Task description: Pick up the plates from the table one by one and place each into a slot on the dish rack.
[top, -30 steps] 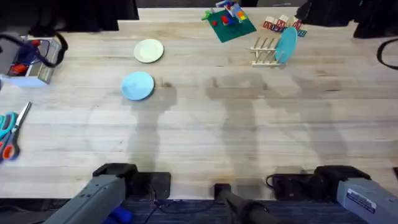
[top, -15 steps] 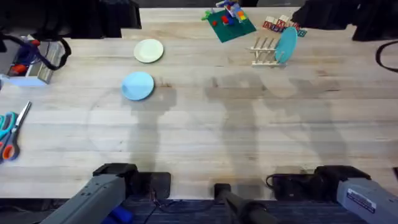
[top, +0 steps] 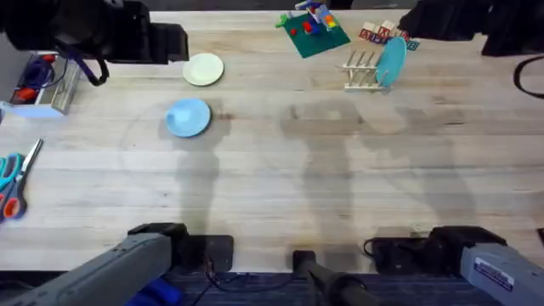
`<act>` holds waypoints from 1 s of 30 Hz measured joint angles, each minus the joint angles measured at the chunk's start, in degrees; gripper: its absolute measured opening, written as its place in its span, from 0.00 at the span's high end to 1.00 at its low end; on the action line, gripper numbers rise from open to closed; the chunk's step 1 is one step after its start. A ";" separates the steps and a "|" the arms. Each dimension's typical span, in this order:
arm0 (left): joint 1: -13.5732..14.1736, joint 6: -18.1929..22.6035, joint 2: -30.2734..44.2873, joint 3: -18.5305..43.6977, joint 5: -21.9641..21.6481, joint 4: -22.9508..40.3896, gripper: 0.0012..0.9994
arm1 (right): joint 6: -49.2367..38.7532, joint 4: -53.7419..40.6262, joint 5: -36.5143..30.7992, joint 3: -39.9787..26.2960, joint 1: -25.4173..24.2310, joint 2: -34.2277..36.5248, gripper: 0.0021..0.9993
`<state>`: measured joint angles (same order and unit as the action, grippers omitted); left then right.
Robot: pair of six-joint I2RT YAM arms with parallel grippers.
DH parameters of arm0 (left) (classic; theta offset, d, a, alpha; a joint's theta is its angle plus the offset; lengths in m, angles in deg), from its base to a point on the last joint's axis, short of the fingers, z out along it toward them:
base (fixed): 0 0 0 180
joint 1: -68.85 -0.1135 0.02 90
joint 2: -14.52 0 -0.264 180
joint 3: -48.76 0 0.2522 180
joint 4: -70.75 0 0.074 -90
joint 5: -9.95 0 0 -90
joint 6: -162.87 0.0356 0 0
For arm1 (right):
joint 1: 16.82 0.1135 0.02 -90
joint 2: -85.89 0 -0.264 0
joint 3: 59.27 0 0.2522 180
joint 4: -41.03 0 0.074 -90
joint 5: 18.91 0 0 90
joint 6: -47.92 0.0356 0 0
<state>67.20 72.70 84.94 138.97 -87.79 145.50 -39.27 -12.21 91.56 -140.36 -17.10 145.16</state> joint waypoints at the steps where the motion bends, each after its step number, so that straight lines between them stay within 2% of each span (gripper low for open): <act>1: -0.91 0.08 0.65 0.00 0.13 0.23 0.13 | 0.00 0.00 0.00 0.00 0.00 -0.02 0.00; 10: -10.50 3.30 4.02 0.00 5.58 3.11 0.14 | 0.00 0.00 0.07 0.00 0.00 0.00 0.00; 14: -12.74 4.10 4.15 0.00 7.74 3.08 0.27 | 0.00 0.00 0.15 0.00 0.00 -0.02 0.00; 16: -13.50 4.20 4.15 0.00 8.63 3.00 0.44 | 0.00 0.00 0.15 0.00 0.00 -0.02 0.00; 19: -14.15 4.32 4.17 0.00 9.50 2.89 0.87 | 0.00 0.00 0.15 0.00 0.00 0.00 0.00; 20: -14.25 4.17 4.17 0.00 9.65 2.89 0.93 | 0.00 0.00 0.15 0.00 0.00 0.00 0.00; 30: -14.24 -2.93 4.16 0.00 10.16 2.30 0.96 | 0.00 0.00 0.13 0.00 0.00 -0.02 0.00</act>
<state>52.95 69.77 89.09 138.97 -77.63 147.80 -39.27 -12.21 91.70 -140.36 -17.10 145.14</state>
